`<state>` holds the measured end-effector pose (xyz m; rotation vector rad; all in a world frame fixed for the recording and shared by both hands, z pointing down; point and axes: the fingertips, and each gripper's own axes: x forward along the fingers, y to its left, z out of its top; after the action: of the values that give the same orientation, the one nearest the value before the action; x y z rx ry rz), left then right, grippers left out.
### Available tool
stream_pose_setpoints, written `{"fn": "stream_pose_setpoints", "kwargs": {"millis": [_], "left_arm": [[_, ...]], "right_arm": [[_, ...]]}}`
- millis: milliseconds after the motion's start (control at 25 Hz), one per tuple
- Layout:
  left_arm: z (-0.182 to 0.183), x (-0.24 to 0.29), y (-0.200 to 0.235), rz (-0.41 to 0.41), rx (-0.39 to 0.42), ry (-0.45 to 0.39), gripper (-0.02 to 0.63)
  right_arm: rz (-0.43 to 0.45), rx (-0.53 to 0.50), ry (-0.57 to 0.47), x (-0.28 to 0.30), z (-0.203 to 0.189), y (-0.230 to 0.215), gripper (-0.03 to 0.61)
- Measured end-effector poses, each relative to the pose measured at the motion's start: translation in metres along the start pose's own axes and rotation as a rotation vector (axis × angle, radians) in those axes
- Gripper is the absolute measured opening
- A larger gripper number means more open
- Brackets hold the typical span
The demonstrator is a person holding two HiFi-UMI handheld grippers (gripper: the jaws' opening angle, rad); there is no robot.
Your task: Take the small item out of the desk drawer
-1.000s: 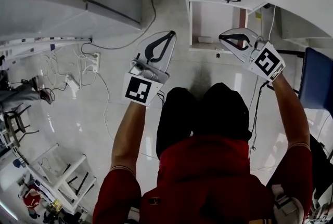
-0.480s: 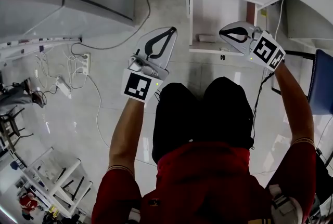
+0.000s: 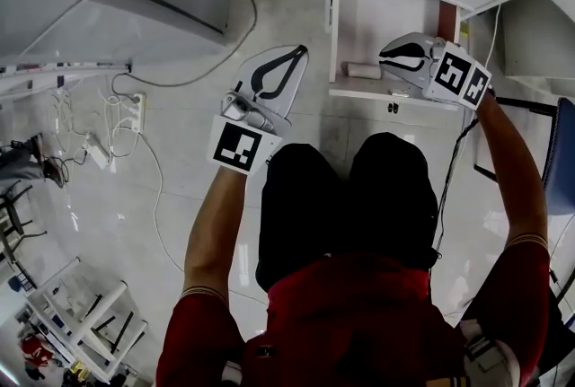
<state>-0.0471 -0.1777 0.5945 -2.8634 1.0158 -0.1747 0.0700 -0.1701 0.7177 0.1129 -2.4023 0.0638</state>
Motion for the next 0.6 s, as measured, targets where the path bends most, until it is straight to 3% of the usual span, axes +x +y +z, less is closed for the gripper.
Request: {"fn": "stream_pose_setpoints", "kwargs": {"millis": [600], "left_arm": [[-0.067,-0.009,-0.006,0.007,0.069,0.0,0.003]], "right_arm": [[0.197,-0.023,0.177,0.071,-0.067,0.001,0.141]]}}
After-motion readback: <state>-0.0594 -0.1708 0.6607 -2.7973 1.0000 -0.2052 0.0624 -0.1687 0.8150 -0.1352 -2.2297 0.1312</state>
